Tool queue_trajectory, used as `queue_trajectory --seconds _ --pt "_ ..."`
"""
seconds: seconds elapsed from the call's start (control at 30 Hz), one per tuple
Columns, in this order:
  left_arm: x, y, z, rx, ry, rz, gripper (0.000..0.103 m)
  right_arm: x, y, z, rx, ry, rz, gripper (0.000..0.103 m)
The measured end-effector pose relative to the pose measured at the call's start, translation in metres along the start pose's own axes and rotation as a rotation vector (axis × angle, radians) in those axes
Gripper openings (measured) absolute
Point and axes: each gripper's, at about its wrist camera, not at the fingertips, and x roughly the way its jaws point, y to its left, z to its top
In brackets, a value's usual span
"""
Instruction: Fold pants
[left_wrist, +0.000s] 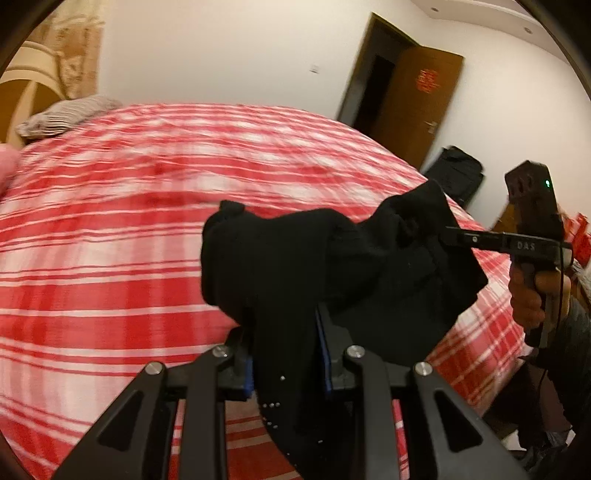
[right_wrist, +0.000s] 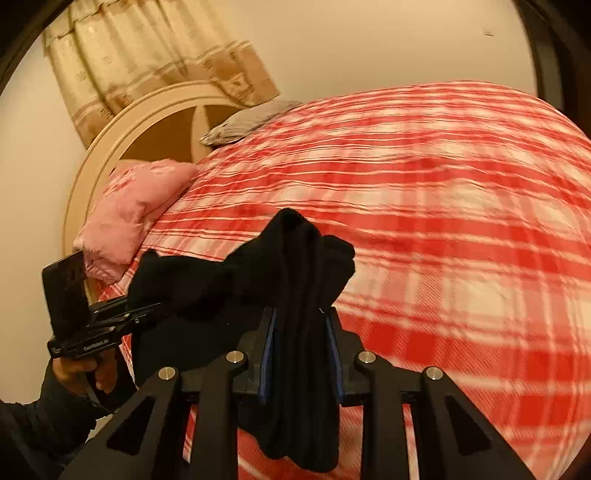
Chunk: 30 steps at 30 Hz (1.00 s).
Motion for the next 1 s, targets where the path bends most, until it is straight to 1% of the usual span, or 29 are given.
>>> queue_trajectory --seconds 0.03,0.2,0.3,0.57,0.77,0.9,0.93,1.0 --pt "-0.005 0.007 0.001 -0.007 -0.009 0.025 0.026 0.01 0.006 0.007 -0.017 0.008 0.015 0.026" --pt "-0.025 0.039 0.002 -0.05 -0.037 0.103 0.026 0.049 0.038 0.031 -0.083 0.033 0.07 0.026" --pt "-0.036 0.056 -0.002 -0.074 -0.047 0.137 0.026 0.072 0.057 0.044 -0.119 0.042 0.108 0.026" --pt "-0.038 0.101 -0.007 -0.139 -0.046 0.213 0.026 0.122 0.088 0.062 -0.14 0.065 0.149 0.026" --pt "-0.028 0.127 -0.014 -0.164 -0.008 0.231 0.026 0.156 0.089 0.066 -0.116 0.088 0.148 0.026" --pt "-0.011 0.138 -0.021 -0.153 0.024 0.254 0.028 0.178 0.076 0.063 -0.07 0.123 0.133 0.026" --pt "-0.007 0.14 -0.022 -0.154 0.032 0.258 0.031 0.183 0.072 0.061 -0.064 0.133 0.12 0.026" --pt "0.002 0.144 -0.027 -0.147 0.05 0.29 0.042 0.196 0.065 0.058 -0.048 0.165 0.093 0.026"
